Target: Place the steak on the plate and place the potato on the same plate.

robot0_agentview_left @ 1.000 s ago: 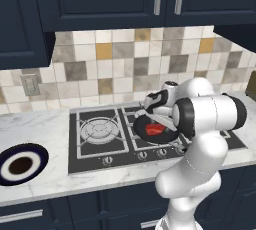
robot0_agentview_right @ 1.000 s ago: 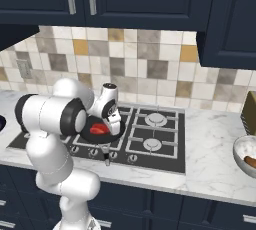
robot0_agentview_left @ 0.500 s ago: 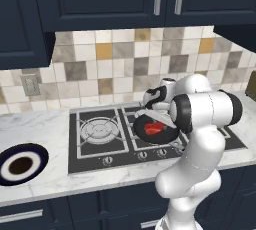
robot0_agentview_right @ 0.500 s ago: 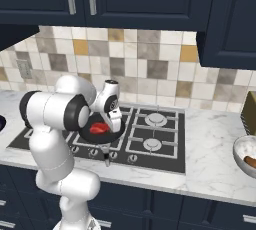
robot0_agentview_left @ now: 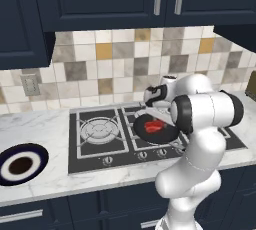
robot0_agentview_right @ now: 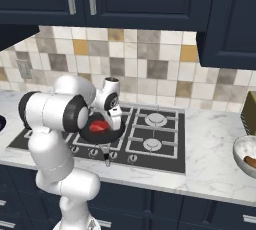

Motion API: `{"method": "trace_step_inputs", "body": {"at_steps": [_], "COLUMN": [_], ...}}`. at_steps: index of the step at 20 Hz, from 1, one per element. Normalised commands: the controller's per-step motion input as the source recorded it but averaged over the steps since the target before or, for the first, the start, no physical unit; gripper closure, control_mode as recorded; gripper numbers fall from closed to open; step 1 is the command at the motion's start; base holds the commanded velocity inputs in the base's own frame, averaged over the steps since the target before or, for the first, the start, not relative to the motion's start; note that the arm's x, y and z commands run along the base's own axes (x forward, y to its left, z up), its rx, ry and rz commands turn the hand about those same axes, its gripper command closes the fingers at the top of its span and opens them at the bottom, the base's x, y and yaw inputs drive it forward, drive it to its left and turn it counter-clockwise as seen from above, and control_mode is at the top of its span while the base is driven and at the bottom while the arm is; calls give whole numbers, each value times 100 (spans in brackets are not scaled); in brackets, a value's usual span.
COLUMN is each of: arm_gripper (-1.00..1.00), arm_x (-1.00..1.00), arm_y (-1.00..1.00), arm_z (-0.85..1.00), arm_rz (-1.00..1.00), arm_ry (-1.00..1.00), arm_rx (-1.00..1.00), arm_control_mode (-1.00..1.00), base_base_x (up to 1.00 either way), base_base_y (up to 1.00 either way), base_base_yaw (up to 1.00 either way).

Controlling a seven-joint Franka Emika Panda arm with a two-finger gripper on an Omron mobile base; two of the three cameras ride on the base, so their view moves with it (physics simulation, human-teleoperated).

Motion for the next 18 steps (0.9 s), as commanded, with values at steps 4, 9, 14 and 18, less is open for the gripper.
{"method": "trace_step_inputs", "body": {"at_steps": [4, 9, 14, 18], "arm_gripper": [100, 100, 100, 100], "arm_x": [-50, -81, -74, -44], "arm_y": [18, 31, 33, 3], "arm_z": [45, 38, 45, 51], "arm_rz": [-5, -9, -13, -5], "arm_ry": [-10, -5, 0, 0], "arm_rx": [-2, -1, 0, 0], "arm_control_mode": [-100, -100, -100, -100], "base_base_x": [0, 0, 0, 0], "base_base_y": [0, 0, 0, 0], "base_base_yaw": [0, 0, 0, 0]}}
